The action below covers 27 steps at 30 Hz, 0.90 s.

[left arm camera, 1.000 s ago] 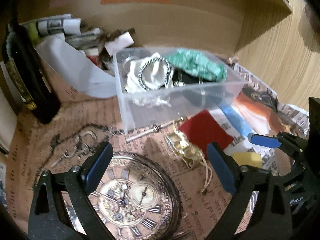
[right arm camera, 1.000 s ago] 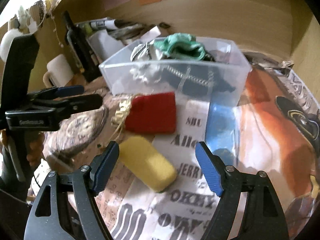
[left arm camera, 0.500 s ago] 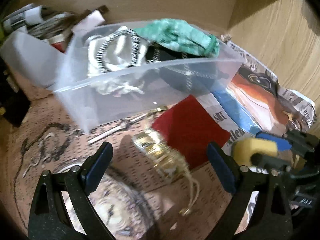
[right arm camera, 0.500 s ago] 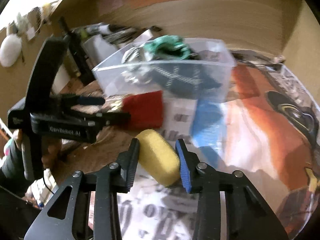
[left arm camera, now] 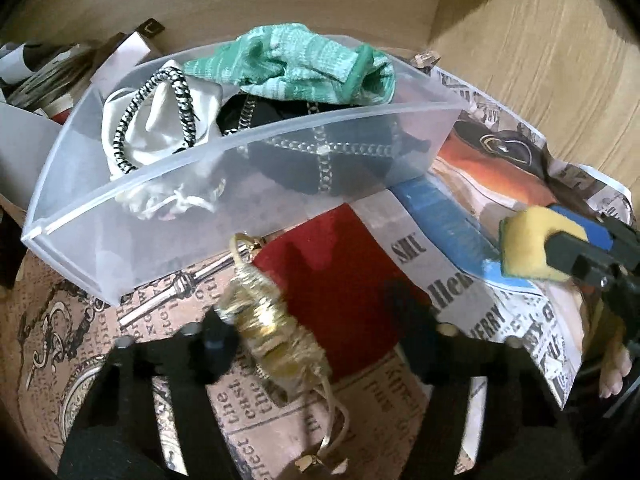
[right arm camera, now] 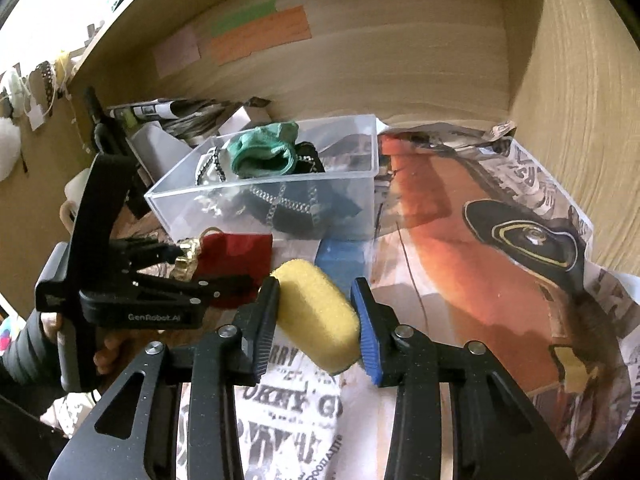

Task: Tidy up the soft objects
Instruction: 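Grasp the yellow sponge with the right tool while the left tool grasps the gold ribbon, then lower the sponge into the bin with the right tool while the left tool drops the ribbon in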

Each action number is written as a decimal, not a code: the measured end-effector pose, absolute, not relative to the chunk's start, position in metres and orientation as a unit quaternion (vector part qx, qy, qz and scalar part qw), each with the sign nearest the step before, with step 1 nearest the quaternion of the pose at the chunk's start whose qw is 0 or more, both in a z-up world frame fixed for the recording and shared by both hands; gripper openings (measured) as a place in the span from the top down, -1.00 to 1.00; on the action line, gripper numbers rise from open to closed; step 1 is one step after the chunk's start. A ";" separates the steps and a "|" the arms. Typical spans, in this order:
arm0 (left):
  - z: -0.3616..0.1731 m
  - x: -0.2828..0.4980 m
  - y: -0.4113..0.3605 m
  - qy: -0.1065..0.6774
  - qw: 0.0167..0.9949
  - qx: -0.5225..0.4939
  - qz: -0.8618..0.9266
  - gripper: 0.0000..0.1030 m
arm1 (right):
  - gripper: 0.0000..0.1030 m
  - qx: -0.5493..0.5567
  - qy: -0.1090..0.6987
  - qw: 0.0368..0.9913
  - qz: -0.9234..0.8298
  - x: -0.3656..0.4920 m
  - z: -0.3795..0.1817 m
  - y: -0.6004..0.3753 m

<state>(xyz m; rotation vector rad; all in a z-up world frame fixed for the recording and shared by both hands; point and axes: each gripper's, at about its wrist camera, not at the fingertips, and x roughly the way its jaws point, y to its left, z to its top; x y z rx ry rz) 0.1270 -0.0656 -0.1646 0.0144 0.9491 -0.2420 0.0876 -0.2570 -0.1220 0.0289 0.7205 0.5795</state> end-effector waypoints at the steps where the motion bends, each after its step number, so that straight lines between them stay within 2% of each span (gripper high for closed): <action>1: -0.164 0.125 -0.063 0.454 0.883 0.006 -0.118 0.05 | 0.34 0.014 0.346 0.895 0.280 0.088 -0.121 -0.257; 3: -0.162 0.122 -0.059 0.451 0.884 0.001 -0.122 0.37 | 0.34 0.015 0.341 0.897 0.280 0.090 -0.118 -0.257; 8: -0.154 0.107 -0.044 0.439 0.890 -0.003 -0.127 0.58 | 0.34 0.017 0.327 0.902 0.280 0.094 -0.111 -0.257; 19: -0.095 0.072 -0.015 0.353 0.929 -0.015 -0.112 0.62 | 0.34 0.032 0.279 0.919 0.278 0.102 -0.084 -0.253; 27: -0.059 0.081 -0.014 0.291 0.953 -0.021 -0.086 0.62 | 0.34 0.033 0.239 0.930 0.276 0.117 -0.058 -0.240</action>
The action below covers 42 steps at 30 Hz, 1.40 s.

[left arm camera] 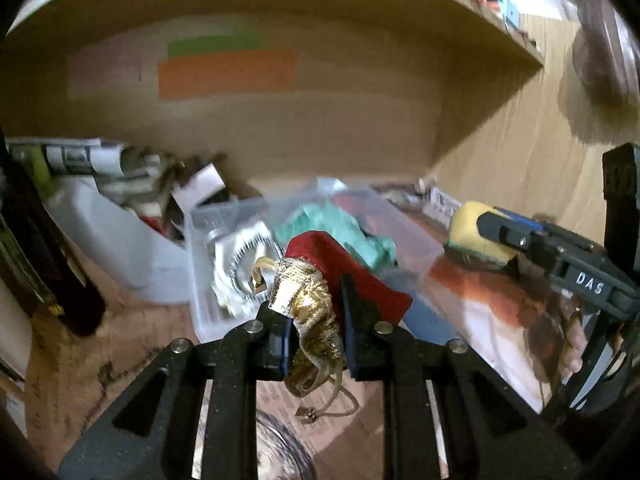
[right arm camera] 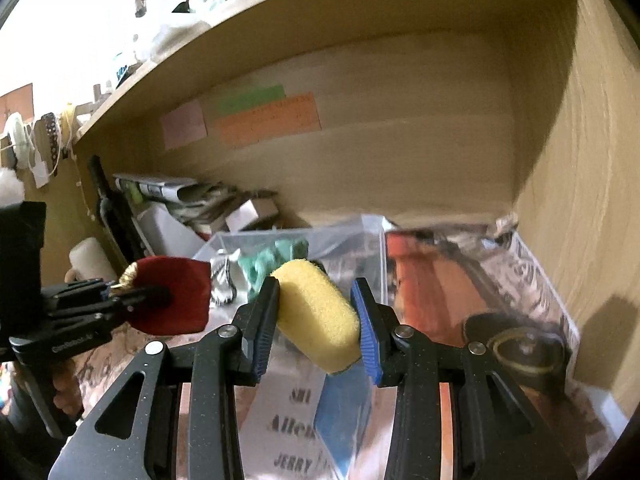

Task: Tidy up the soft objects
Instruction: 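Lower the sponge into the bin with the right tool while the left tool drops the ribbon in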

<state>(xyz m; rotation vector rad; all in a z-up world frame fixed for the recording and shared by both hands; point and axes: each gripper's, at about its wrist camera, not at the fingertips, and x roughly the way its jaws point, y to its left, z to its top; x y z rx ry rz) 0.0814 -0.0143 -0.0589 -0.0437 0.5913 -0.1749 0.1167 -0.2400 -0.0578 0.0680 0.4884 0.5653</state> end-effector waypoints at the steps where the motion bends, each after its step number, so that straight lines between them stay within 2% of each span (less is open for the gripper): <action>1: -0.055 0.083 -0.012 0.285 0.954 -0.023 -0.085 0.62 | 0.34 0.034 0.237 0.931 0.277 0.119 -0.057 -0.239; 10: -0.046 0.116 -0.010 0.283 0.956 -0.007 -0.080 0.62 | 0.34 0.037 0.245 0.929 0.274 0.145 -0.060 -0.218; 26: -0.104 0.178 -0.012 0.362 0.929 0.009 -0.081 0.58 | 0.34 0.003 0.311 0.918 0.244 0.188 -0.101 -0.194; 31: -0.110 0.182 -0.012 0.369 0.927 0.017 -0.070 0.24 | 0.29 -0.014 0.322 0.916 0.241 0.191 -0.106 -0.189; 33: -0.110 0.180 -0.011 0.368 0.927 0.018 -0.065 -0.04 | 0.27 -0.019 0.320 0.916 0.240 0.189 -0.105 -0.188; 35: -0.108 0.177 -0.010 0.363 0.930 0.021 -0.059 -0.17 | 0.22 -0.023 0.318 0.917 0.239 0.189 -0.104 -0.187; 37: -0.106 0.173 -0.009 0.359 0.931 0.021 -0.057 -0.19 | 0.10 -0.026 0.319 0.918 0.236 0.188 -0.104 -0.186; 39: -0.103 0.170 -0.005 0.356 0.933 0.018 -0.056 -0.22 | -0.13 -0.025 0.316 0.919 0.234 0.186 -0.102 -0.187; 42: -0.095 0.162 0.001 0.343 0.938 0.011 -0.050 -0.32 | -0.31 -0.022 0.303 0.924 0.230 0.181 -0.095 -0.190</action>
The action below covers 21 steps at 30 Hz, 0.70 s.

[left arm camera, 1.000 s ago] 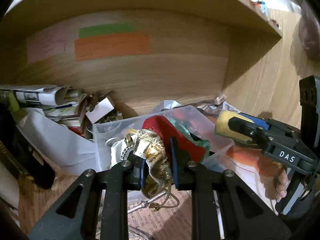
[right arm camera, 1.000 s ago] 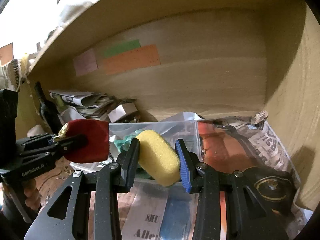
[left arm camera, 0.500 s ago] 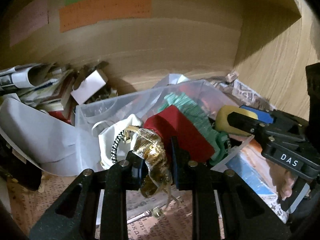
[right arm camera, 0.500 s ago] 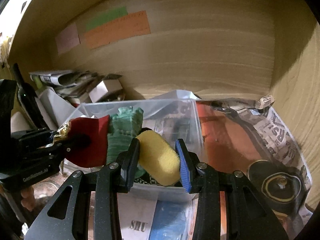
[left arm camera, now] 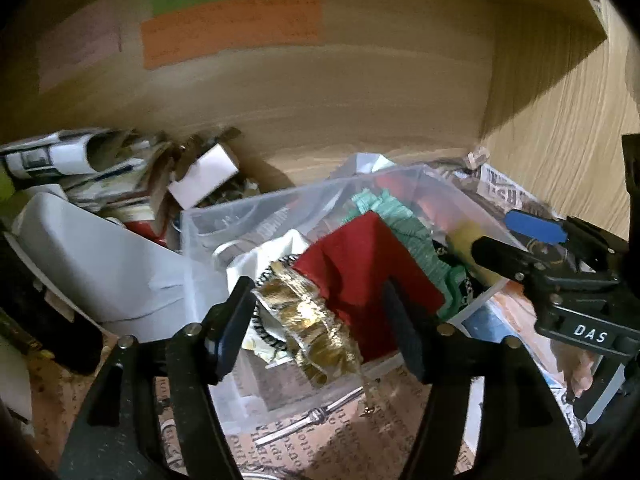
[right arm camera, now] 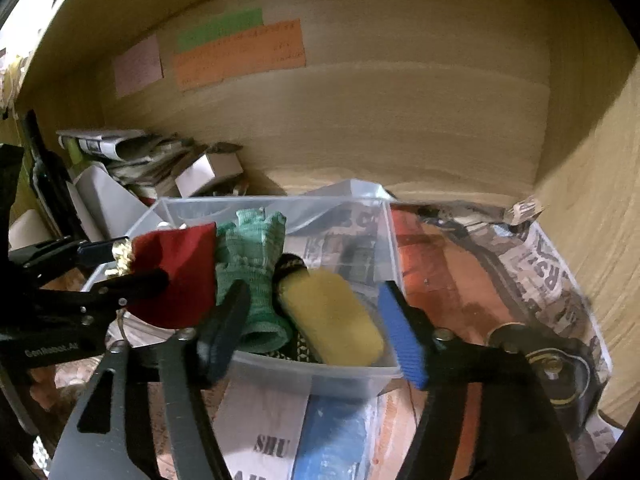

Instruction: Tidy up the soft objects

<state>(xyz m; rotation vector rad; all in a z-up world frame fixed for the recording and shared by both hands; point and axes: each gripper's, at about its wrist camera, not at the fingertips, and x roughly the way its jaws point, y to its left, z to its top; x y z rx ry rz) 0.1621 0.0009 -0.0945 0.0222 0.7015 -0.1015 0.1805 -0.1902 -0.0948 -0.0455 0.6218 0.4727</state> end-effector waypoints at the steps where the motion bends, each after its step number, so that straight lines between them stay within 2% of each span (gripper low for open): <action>1: -0.092 0.159 0.003 0.339 0.940 0.010 -0.048 -0.33 | -0.33 -0.020 0.297 0.926 0.230 0.178 -0.091 -0.192; 10: -0.047 0.117 0.012 0.260 0.965 0.000 -0.032 -0.40 | -0.35 -0.007 0.232 0.941 0.245 0.143 -0.046 -0.205; 19: -0.007 0.066 0.014 0.176 0.984 -0.011 -0.028 -0.75 | -0.38 0.003 0.159 0.948 0.274 0.099 -0.004 -0.215; 21: -0.002 0.058 0.014 0.166 0.986 -0.015 -0.029 -0.80 | -0.50 0.005 0.149 0.949 0.278 0.092 0.000 -0.217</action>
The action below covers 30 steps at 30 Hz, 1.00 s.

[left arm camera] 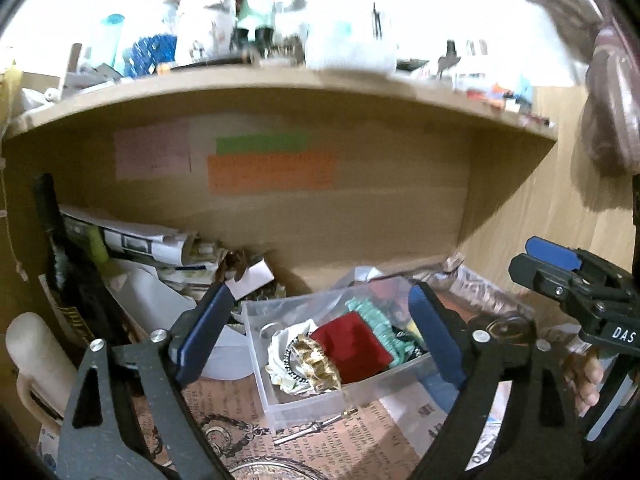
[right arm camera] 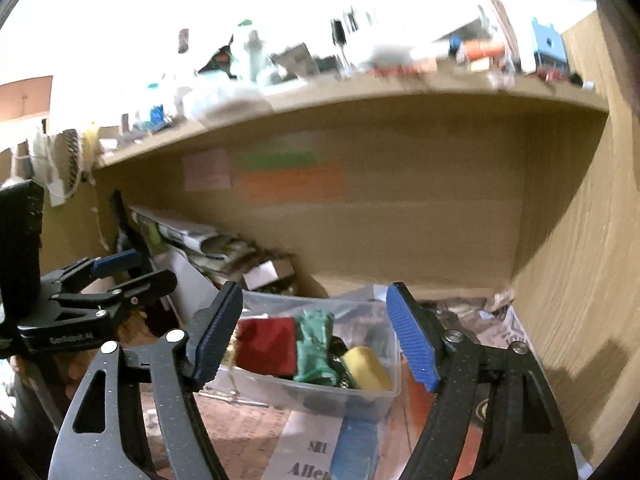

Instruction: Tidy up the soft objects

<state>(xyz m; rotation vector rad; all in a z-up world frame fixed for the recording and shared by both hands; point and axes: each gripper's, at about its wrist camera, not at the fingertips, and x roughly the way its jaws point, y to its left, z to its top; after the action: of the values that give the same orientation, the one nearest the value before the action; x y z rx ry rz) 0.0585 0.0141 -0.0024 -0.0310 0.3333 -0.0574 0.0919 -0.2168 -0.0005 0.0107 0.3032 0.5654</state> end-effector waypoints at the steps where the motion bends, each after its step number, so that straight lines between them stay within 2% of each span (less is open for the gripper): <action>1: 0.000 0.054 0.014 0.161 0.986 -0.018 -0.029 -0.82 | -0.54 0.006 0.141 0.949 0.281 0.087 0.002 -0.218; 5: 0.005 0.041 0.014 0.148 0.988 -0.027 -0.028 -0.93 | -0.62 0.008 0.123 0.950 0.287 0.076 0.008 -0.218; 15: 0.007 0.027 0.014 0.141 0.989 -0.035 -0.024 -0.99 | -0.90 0.012 0.114 0.951 0.288 0.063 0.006 -0.215; 30: 0.007 0.023 0.012 0.139 0.990 -0.032 -0.024 -1.00 | -0.95 0.018 0.113 0.952 0.285 0.058 0.005 -0.215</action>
<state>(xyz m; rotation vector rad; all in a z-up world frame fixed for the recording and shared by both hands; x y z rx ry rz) 0.0234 0.0124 0.0069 -0.0640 0.2783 -0.0486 0.0584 -0.2147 0.0045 0.0365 0.2297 0.5802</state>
